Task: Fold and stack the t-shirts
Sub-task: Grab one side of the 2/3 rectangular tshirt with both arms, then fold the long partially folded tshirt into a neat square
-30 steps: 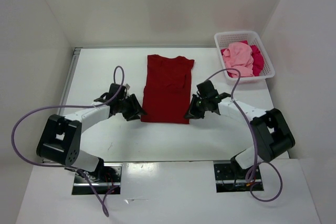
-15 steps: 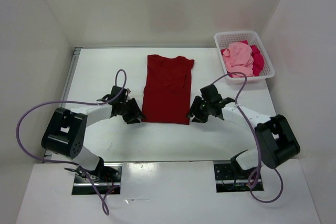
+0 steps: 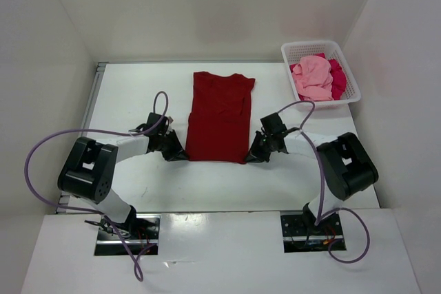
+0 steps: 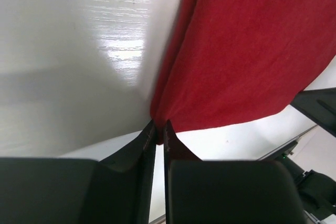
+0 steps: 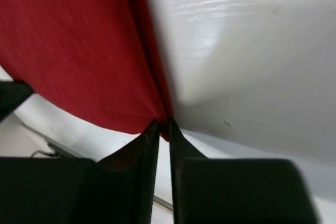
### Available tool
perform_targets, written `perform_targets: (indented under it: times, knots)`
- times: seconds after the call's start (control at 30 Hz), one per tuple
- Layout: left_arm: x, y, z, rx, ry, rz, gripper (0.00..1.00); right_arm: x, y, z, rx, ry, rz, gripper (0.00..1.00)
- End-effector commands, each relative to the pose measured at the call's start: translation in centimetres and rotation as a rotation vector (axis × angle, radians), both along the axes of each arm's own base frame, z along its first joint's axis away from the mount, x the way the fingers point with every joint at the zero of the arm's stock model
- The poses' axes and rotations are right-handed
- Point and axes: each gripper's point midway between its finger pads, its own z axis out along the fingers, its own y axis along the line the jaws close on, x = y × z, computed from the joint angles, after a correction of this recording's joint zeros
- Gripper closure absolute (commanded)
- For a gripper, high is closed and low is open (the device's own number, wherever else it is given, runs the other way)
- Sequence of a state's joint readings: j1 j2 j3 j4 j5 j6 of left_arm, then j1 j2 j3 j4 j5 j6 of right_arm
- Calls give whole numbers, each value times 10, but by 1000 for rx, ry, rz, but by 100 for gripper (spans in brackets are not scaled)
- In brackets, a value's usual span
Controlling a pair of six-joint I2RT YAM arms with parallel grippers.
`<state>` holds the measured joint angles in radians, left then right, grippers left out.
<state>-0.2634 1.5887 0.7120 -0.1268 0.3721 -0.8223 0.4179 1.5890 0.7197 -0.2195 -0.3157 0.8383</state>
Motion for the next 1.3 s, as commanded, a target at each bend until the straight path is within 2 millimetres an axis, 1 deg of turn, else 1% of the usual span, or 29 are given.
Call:
perform_targets:
  times: [0.0, 0.13, 0.17, 0.2, 0.27, 0.3, 0.33, 0.37, 0.4, 0.47, 0.53, 0.57, 0.6, 0.67, 0.73, 0.77, 0.8, 0.83, 0.87, 0.9, 0.93, 0.97, 1.0, 1.03, 1.07, 1.13, 1.17, 1.23, 1.27]
  knots:
    - [2, 2, 2, 13, -19, -20, 89, 1, -4, -15, -36, 10, 10, 89]
    - [-11, 7, 1, 30, -4, -23, 98, -12, -11, -5, -37, 7, -11, 99]
    - [-16, 9, 5, 31, -2, -23, 99, -13, -11, 6, -24, -22, -11, 99]
    - [-17, 9, 9, 29, -8, -23, 100, -28, -15, 2, -30, 16, -21, 100]
    - [-34, 8, 16, 5, 12, -38, 100, -49, -8, 13, 4, 23, 9, 100]
    - [-42, 8, 19, -8, 26, -46, 100, -66, -9, 9, 10, 63, 2, 100]
    - [-47, 4, 34, -47, 3, -53, 100, -78, -5, 12, 31, 82, 14, 100]
    - [-59, 5, 36, -57, 37, -49, 100, -85, -1, 23, 59, 55, 20, 100]
    - [-71, 6, 38, -65, 57, -55, 100, -112, 1, 20, 63, 107, 54, 100]
    - [-95, 6, 53, -96, 87, -73, 100, -131, 11, 42, 153, 107, 38, 100]
    - [-111, 7, 66, -119, 93, -85, 100, -150, 7, 56, 163, 150, 28, 100]
    - [-118, 9, 72, -112, 123, -83, 100, -145, 8, 79, 199, 83, 27, 100]
    - [-115, 8, 80, -116, 107, -84, 100, -143, 2, 84, 187, 98, -5, 100]
    - [-91, 6, 113, -110, 9, -75, 100, -126, -2, 102, 190, 35, 9, 100]
    - [-68, 4, 129, -93, -45, -75, 100, -93, -13, 103, 156, -23, 0, 100]
    - [-54, 2, 139, -89, -89, -78, 100, -72, -14, 117, 159, -82, -3, 100]
    - [-32, -3, 151, -90, -130, -74, 100, -55, -18, 109, 128, -70, -10, 100]
    - [-14, -7, 158, -102, -184, -76, 100, -28, -29, 114, 120, -112, -50, 100]
    - [1, -10, 164, -116, -209, -72, 100, -1, -34, 131, 101, -197, -40, 100]
    - [32, -14, 170, -106, -262, -58, 100, 17, -39, 123, 75, -184, -55, 100]
    - [47, -15, 171, -96, -281, -49, 100, 47, -48, 140, 72, -261, -89, 100]
    - [63, -17, 172, -89, -300, -41, 100, 61, -52, 140, 60, -281, -85, 100]
    - [83, -19, 151, -56, -267, -43, 100, 73, -57, 137, 42, -287, -93, 100]
    - [101, -21, 152, -46, -290, -43, 100, 85, -60, 118, 21, -236, -93, 100]
    - [129, -27, 148, -40, -296, -37, 100, 102, -65, 125, -6, -273, -92, 100]
    - [158, -29, 146, -9, -325, -38, 100, 130, -82, 114, -66, -278, -140, 100]
    - [182, -33, 143, -4, -342, -31, 100, 138, -86, 112, -72, -283, -142, 100]
    - [206, -34, 137, 20, -353, -12, 100, 159, -94, 100, -109, -277, -162, 100]
    - [214, -36, 114, 31, -312, -14, 100, 165, -95, 97, -118, -272, -166, 100]
